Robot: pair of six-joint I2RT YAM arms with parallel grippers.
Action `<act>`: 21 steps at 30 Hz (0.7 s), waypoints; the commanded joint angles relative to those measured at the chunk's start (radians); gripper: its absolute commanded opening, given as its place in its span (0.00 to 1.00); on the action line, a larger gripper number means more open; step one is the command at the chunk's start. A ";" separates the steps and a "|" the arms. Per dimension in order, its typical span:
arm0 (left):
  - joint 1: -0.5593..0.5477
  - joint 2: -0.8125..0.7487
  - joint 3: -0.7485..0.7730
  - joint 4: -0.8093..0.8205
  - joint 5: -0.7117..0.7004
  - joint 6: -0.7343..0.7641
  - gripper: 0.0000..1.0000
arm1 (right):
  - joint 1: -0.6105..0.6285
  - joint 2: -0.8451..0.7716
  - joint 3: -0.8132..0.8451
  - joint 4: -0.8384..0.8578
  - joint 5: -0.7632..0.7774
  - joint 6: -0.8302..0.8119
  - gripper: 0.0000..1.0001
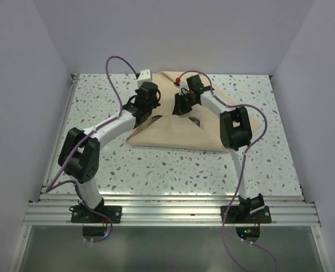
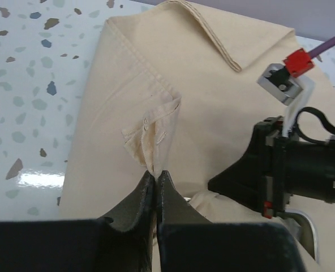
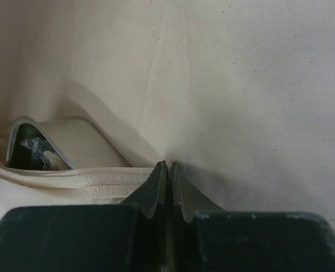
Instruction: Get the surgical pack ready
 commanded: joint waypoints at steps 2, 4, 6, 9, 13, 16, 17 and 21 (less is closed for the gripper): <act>-0.047 0.045 0.131 0.015 0.048 -0.089 0.00 | 0.017 0.090 -0.007 -0.121 0.012 -0.012 0.00; -0.078 0.088 0.174 0.014 0.063 -0.115 0.00 | 0.017 0.091 -0.007 -0.124 0.010 -0.010 0.00; -0.101 0.111 0.222 0.025 0.077 -0.146 0.00 | 0.017 0.095 -0.002 -0.127 0.007 -0.012 0.00; -0.120 0.148 0.253 0.101 0.113 -0.201 0.00 | 0.017 0.102 -0.001 -0.130 0.000 -0.012 0.00; -0.144 0.191 0.273 0.172 0.127 -0.261 0.00 | 0.017 0.108 0.001 -0.130 -0.017 -0.012 0.00; -0.164 0.202 0.248 0.239 0.123 -0.292 0.00 | 0.014 0.111 0.001 -0.125 -0.032 -0.007 0.00; -0.170 0.203 0.237 0.258 0.124 -0.306 0.00 | 0.014 0.114 0.001 -0.125 -0.037 -0.009 0.00; -0.172 0.208 0.153 0.368 0.152 -0.341 0.00 | 0.008 0.115 -0.005 -0.114 -0.057 -0.001 0.00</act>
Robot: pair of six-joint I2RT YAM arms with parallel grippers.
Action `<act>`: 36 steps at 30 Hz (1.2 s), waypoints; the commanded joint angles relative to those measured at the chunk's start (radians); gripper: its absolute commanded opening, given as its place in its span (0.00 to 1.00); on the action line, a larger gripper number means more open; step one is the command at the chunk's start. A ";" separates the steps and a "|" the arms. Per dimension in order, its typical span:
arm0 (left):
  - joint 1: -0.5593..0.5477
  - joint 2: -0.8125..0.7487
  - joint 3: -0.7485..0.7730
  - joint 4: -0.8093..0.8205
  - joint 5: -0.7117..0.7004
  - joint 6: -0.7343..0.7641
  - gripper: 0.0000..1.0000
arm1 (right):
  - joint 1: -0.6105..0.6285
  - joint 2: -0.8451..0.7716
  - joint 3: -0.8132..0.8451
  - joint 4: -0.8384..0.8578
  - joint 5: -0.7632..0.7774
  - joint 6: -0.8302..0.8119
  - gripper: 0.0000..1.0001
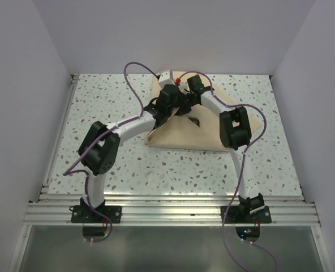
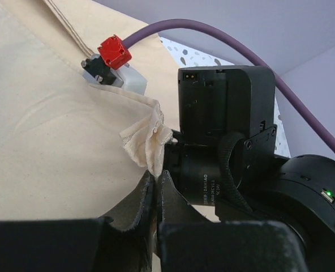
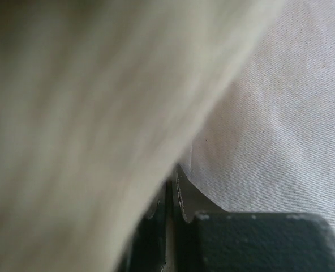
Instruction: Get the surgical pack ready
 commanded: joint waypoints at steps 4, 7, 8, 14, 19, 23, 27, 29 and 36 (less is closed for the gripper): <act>-0.014 0.001 -0.071 0.255 0.026 -0.076 0.00 | 0.008 0.085 -0.039 -0.095 -0.008 -0.003 0.00; -0.008 0.007 -0.078 0.258 0.024 -0.081 0.00 | 0.005 0.086 -0.039 -0.086 -0.028 0.006 0.00; 0.000 0.012 -0.081 0.267 0.046 -0.100 0.00 | 0.004 0.089 -0.038 -0.084 -0.033 0.008 0.00; 0.006 0.082 -0.068 0.350 0.089 -0.198 0.00 | -0.006 0.099 -0.031 -0.081 -0.067 0.022 0.00; 0.006 0.116 -0.085 0.399 0.092 -0.248 0.00 | -0.021 0.102 -0.041 -0.061 -0.105 0.032 0.00; 0.014 0.128 -0.128 0.456 0.115 -0.303 0.00 | -0.030 0.097 -0.062 -0.026 -0.151 0.054 0.00; 0.017 0.147 -0.131 0.493 0.147 -0.317 0.00 | -0.032 0.102 -0.062 -0.023 -0.159 0.060 0.00; 0.018 0.148 -0.133 0.513 0.167 -0.312 0.03 | -0.033 0.106 -0.059 -0.021 -0.163 0.060 0.00; 0.037 0.087 -0.102 0.470 0.279 -0.129 0.32 | -0.038 0.099 -0.067 -0.015 -0.160 0.061 0.00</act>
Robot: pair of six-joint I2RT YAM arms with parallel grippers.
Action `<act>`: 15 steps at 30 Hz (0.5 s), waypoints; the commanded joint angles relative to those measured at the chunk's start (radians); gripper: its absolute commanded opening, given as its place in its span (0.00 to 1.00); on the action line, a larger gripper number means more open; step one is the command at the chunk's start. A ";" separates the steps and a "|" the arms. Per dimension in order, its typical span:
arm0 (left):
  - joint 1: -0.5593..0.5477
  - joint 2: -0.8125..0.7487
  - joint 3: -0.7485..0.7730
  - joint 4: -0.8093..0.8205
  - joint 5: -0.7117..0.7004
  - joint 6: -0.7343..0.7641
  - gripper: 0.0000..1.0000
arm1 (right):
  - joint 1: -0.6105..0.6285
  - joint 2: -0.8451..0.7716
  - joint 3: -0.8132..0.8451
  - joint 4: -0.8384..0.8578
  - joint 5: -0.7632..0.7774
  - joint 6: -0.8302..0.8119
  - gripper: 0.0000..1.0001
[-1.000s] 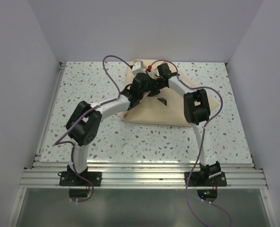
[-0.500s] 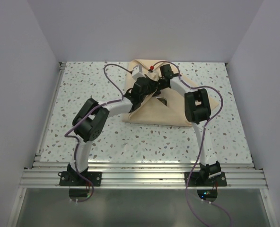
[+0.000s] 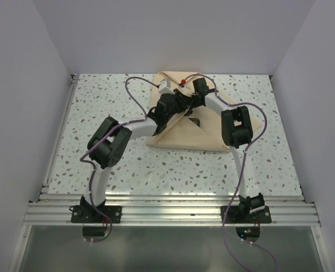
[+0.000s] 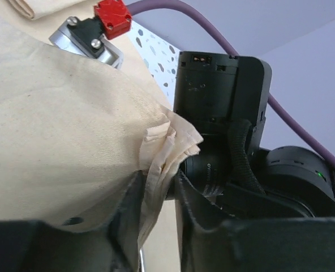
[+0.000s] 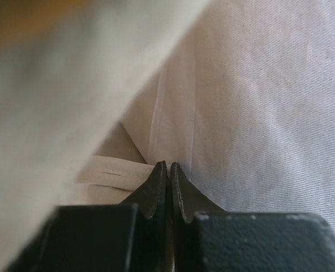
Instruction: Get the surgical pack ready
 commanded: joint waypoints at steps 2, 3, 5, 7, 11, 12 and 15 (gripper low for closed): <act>0.013 -0.071 0.058 -0.016 0.150 0.145 0.47 | 0.013 0.059 -0.044 -0.077 0.054 -0.017 0.00; 0.014 -0.091 0.082 -0.045 0.163 0.194 0.51 | 0.011 0.056 -0.044 -0.078 0.054 -0.015 0.00; 0.017 -0.126 0.096 -0.123 0.221 0.245 0.60 | 0.011 0.058 -0.044 -0.075 0.053 -0.014 0.00; 0.017 -0.206 0.086 -0.192 0.232 0.334 0.63 | 0.013 0.058 -0.043 -0.075 0.054 -0.014 0.00; 0.033 -0.384 -0.003 -0.303 0.175 0.452 0.67 | 0.011 0.056 -0.044 -0.075 0.054 -0.012 0.00; 0.045 -0.448 -0.029 -0.327 0.172 0.463 0.67 | 0.011 0.055 -0.046 -0.074 0.056 -0.014 0.00; 0.140 -0.577 -0.213 -0.335 0.187 0.431 0.67 | 0.011 0.055 -0.046 -0.072 0.053 -0.012 0.00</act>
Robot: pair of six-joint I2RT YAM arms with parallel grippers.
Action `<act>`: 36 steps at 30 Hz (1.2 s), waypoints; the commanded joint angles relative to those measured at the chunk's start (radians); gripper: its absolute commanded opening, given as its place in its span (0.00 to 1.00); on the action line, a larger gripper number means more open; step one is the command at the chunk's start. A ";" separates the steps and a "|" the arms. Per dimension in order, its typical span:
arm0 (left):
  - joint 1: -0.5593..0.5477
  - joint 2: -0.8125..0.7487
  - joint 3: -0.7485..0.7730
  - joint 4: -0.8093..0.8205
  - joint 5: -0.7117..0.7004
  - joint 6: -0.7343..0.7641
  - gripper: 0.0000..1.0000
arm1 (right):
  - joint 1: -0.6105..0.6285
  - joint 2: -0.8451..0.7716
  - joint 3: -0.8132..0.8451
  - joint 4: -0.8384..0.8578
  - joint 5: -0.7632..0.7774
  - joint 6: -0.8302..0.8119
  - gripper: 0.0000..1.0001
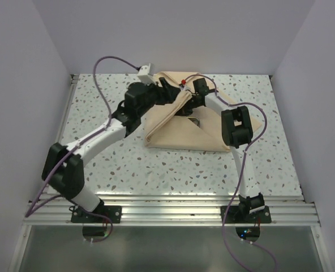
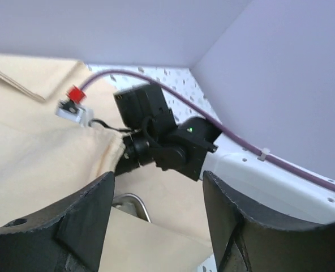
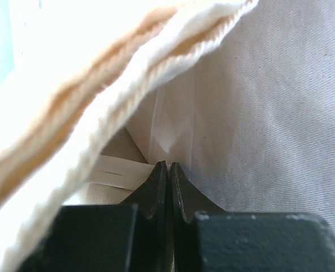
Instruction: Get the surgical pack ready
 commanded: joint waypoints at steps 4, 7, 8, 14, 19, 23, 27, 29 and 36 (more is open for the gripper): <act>0.236 -0.199 -0.389 0.010 0.025 -0.002 0.67 | 0.014 0.054 -0.040 -0.067 0.061 -0.015 0.00; 0.304 -0.127 -0.431 -0.005 0.079 -0.009 0.67 | 0.014 0.053 -0.042 -0.068 0.064 -0.015 0.00; 0.314 -0.100 -0.429 -0.005 0.106 -0.012 0.65 | 0.016 0.051 -0.043 -0.070 0.061 -0.015 0.00; 0.279 -0.087 -0.534 0.176 0.185 -0.029 0.33 | 0.016 0.045 -0.053 -0.076 0.070 -0.021 0.00; 0.212 -0.148 -0.580 0.197 0.145 -0.002 0.18 | 0.014 0.045 -0.053 -0.074 0.073 -0.019 0.00; 0.138 -0.205 -0.623 0.210 0.009 0.024 0.16 | 0.016 0.050 -0.051 -0.076 0.077 -0.019 0.00; 0.104 -0.169 -0.601 0.195 0.021 0.037 0.16 | 0.014 0.050 -0.048 -0.077 0.079 -0.016 0.00; 0.104 -0.139 -0.603 0.207 0.042 0.023 0.15 | 0.014 0.050 -0.050 -0.077 0.079 -0.016 0.00; 0.100 -0.055 -0.623 0.285 0.088 0.006 0.13 | -0.001 0.028 -0.056 -0.039 0.052 0.034 0.00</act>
